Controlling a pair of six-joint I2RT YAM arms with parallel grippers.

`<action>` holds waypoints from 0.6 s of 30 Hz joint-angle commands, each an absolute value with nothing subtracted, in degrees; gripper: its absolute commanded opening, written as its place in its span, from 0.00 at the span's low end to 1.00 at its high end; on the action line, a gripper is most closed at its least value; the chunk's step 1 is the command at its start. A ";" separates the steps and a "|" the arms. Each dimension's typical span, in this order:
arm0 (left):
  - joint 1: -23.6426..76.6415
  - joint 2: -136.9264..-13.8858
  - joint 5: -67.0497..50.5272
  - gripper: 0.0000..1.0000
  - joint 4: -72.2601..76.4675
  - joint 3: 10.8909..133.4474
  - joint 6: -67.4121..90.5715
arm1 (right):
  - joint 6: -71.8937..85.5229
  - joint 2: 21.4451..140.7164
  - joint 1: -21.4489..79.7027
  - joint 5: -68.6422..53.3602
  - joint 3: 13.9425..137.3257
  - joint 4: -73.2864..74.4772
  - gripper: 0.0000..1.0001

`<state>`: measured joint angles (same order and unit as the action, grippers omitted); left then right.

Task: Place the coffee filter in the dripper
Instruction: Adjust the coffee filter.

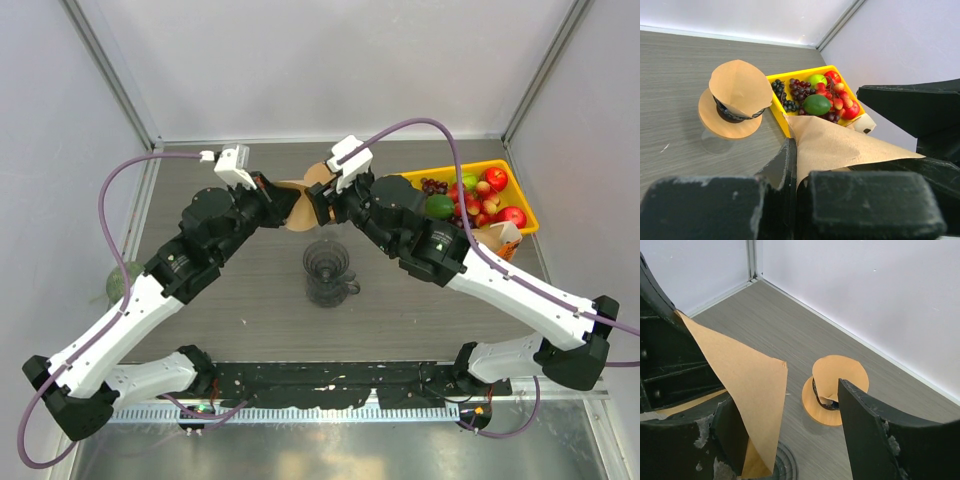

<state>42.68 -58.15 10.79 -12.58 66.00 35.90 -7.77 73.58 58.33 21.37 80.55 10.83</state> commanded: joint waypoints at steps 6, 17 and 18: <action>42.54 -57.04 11.51 0.00 -5.72 65.48 38.50 | -4.40 73.83 58.45 24.60 80.77 7.11 0.71; 42.45 -57.83 7.91 0.00 -4.13 66.36 37.44 | -3.16 72.77 58.36 24.53 80.07 7.73 0.35; 42.36 -57.92 7.82 0.00 -4.13 66.18 37.27 | -3.43 72.86 58.36 24.09 80.24 7.82 0.31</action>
